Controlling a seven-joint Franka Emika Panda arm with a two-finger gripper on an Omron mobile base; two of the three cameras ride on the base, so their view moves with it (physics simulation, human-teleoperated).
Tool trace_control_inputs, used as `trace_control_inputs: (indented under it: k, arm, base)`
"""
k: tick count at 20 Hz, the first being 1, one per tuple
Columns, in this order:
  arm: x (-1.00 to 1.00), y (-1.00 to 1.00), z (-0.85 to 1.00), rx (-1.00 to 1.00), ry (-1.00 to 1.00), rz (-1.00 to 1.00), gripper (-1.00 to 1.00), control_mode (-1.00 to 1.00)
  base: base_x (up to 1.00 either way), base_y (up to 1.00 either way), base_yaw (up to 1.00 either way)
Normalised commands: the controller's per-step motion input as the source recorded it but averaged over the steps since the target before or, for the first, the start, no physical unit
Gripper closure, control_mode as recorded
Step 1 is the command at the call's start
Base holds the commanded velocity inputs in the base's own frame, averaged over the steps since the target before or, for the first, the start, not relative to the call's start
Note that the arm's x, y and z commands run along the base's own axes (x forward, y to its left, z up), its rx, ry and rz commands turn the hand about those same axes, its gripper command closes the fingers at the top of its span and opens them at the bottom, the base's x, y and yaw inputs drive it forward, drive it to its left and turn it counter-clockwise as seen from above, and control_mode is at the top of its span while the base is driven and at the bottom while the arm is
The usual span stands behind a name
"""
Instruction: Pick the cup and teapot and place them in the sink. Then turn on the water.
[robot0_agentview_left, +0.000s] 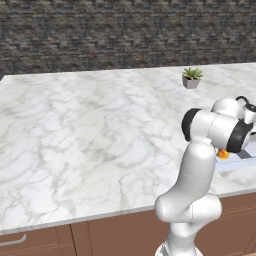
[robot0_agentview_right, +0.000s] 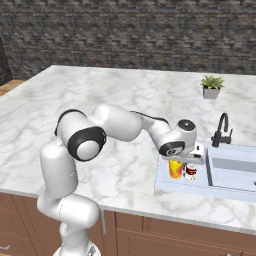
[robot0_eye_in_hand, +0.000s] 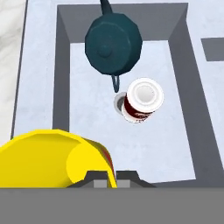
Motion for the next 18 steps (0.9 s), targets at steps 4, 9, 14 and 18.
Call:
trace_control_inputs:
  k: [4,9,14,18]
  arm:
    - [0.00,-0.15,-0.20,0.00,0.00,0.00,1.00,-1.00]
    - [0.00,-0.02,-0.20,0.00,0.00,0.00,1.00,-1.00]
    - [0.00,0.00,-0.17,0.00,0.00,0.00,1.00,-1.00]
    - [0.00,0.00,-0.17,0.00,0.00,0.00,1.00,-1.00]
  base:
    - [0.00,0.00,0.00]
    - [0.00,0.00,0.00]
    - [0.00,0.00,0.00]
    - [0.00,0.00,0.00]
